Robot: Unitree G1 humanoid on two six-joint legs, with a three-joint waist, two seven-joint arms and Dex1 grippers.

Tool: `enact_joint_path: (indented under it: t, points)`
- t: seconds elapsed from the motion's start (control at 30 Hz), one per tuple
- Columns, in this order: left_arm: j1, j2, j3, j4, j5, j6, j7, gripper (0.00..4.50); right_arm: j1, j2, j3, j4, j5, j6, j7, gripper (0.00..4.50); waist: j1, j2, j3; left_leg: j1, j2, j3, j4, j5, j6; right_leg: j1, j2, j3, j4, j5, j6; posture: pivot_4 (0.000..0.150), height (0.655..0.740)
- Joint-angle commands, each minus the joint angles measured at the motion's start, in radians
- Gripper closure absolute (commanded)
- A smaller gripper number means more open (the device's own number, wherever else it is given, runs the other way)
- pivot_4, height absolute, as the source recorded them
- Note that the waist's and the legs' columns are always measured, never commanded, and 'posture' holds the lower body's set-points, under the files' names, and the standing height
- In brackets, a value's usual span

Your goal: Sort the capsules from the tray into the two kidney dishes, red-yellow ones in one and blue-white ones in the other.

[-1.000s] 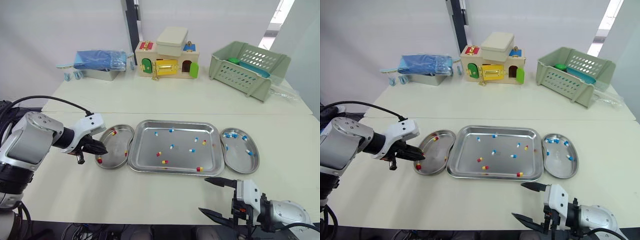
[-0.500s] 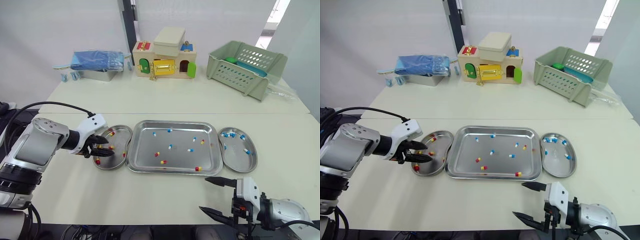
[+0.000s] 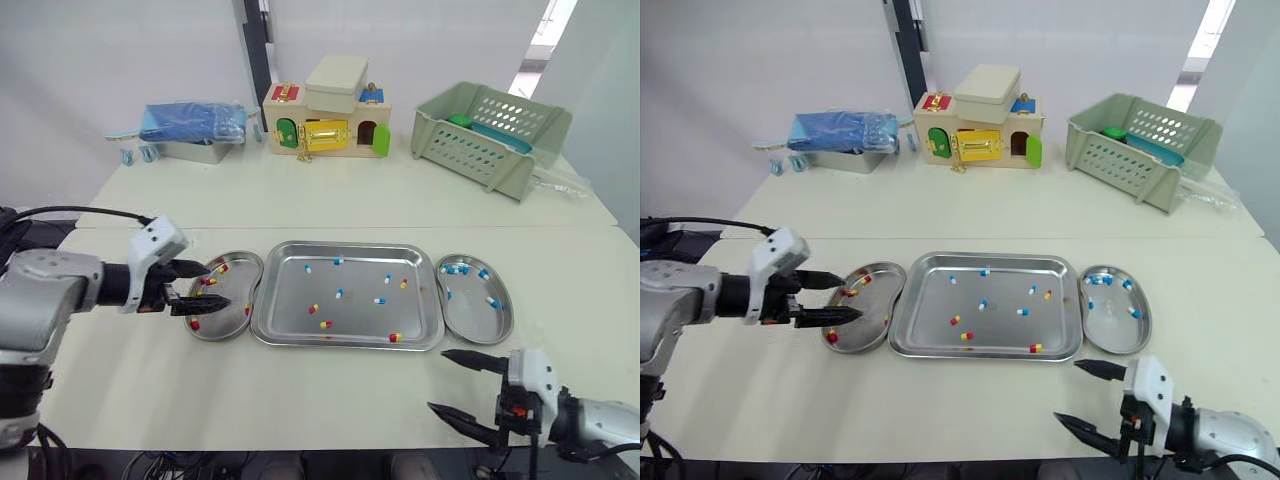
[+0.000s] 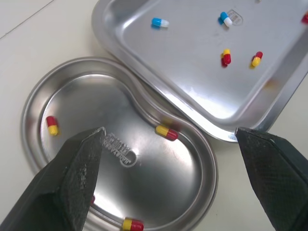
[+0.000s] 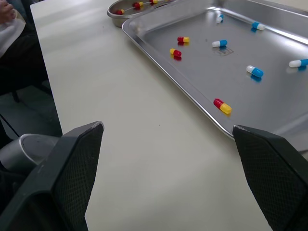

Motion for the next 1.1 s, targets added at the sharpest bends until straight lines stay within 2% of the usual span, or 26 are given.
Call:
enact_joint_path:
  t: [0.03, 0.13, 0.23, 0.47, 0.7, 1.1]
  points:
    - [0.147, -0.014, 0.222, -0.079, -0.031, -0.024, 0.045, 0.01, 0.0, -0.048, -0.136, 0.04, 0.06, 0.032, 0.041, 0.0, 0.001, 0.0, 0.0, 0.0, 0.0, 0.001, 0.0, 0.0, 0.001, 0.0, 0.0, 0.001, 0.0, 0.0, 0.0, 0.15, 0.74]
    - [0.352, -0.073, 0.45, -0.165, -0.03, -0.054, 0.067, 0.01, -0.022, -0.102, -0.254, 0.173, 0.064, 0.054, 0.076, 0.0, 0.003, -0.001, 0.0, 0.0, 0.0, 0.001, 0.0, -0.001, 0.001, 0.0, -0.001, 0.001, -0.001, 0.0, 0.0, 0.15, 0.74]
    - [0.514, -0.158, 0.589, -0.207, -0.039, -0.112, 0.077, 0.01, -0.055, -0.147, -0.293, 0.296, 0.055, 0.063, 0.132, 0.0, 0.01, -0.002, 0.0, 0.001, 0.0, 0.002, 0.0, -0.001, 0.002, 0.001, -0.002, 0.001, -0.002, 0.0, 0.0, 0.15, 0.74]
    - [0.722, -0.305, 0.713, -0.241, -0.029, -0.26, 0.146, 0.01, -0.216, -0.233, -0.249, 0.607, -0.04, -0.007, 0.253, 0.0, 0.022, -0.003, -0.001, 0.001, -0.001, 0.003, 0.001, -0.001, 0.002, 0.002, -0.003, 0.001, -0.002, 0.0, 0.0, 0.15, 0.74]
    - [0.794, -0.361, 0.706, -0.18, -0.029, -0.395, 0.192, 0.01, -0.31, -0.232, -0.216, 0.728, -0.092, -0.06, 0.289, 0.0, 0.025, -0.003, -0.001, 0.001, -0.002, 0.003, 0.0, -0.002, 0.002, 0.002, -0.003, 0.001, -0.003, 0.0, 0.0, 0.15, 0.74]
    - [0.775, -0.362, 0.644, -0.159, -0.078, -0.456, 0.214, 0.01, -0.347, -0.227, -0.209, 0.753, -0.105, -0.067, 0.299, 0.0, 0.026, -0.002, -0.002, 0.001, -0.002, 0.003, 0.0, -0.002, 0.002, 0.002, -0.003, 0.001, -0.003, 0.0, 0.0, 0.15, 0.74]
